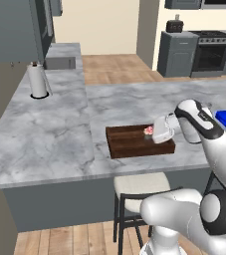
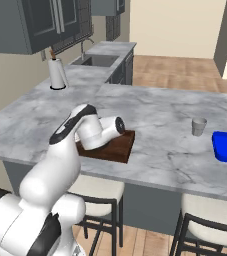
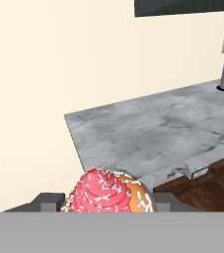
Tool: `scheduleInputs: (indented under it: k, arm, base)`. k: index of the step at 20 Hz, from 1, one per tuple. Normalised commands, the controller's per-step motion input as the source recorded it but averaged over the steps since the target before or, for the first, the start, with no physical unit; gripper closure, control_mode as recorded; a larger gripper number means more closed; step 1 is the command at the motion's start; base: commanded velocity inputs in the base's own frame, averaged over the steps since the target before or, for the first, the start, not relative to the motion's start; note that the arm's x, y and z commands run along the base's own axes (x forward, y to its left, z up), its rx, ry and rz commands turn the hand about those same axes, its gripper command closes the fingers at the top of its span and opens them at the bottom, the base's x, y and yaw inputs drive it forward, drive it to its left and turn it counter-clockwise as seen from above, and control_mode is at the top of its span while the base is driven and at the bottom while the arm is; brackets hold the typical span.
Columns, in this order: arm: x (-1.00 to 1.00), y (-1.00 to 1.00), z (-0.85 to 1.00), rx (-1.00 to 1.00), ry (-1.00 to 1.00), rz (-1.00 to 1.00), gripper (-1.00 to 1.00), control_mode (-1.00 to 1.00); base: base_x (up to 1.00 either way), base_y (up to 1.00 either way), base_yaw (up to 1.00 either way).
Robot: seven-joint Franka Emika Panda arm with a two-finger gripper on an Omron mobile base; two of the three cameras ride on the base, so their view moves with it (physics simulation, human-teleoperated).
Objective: Take the donut and cupcake from the fridge and place them on the empty tray on the dining counter.
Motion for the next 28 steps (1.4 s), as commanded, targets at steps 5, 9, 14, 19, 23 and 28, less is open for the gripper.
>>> scheduleInputs:
  k: [5,9,14,19,23,28]
  arm:
    - [0.50,0.00,0.00,0.00,0.15,0.00,1.00,-1.00]
    - [0.38,0.00,-0.13,0.00,0.06,0.00,1.00,-1.00]
    - [0.19,0.00,-0.26,0.00,0.00,0.00,1.00,-1.00]
    - [0.12,0.01,-0.20,0.02,0.00,-0.01,1.00,-1.00]
    - [0.09,0.08,-0.04,0.09,0.00,-0.08,1.00,-1.00]
    - [0.04,0.18,-0.07,0.05,0.00,-0.08,1.00,-1.00]
  base:
    - [0.00,0.00,0.00]
    - [0.00,0.00,0.00]
    - [0.00,0.00,0.00]
    - [0.00,0.00,0.00]
    - [0.00,0.00,0.00]
    - [0.00,0.00,0.00]
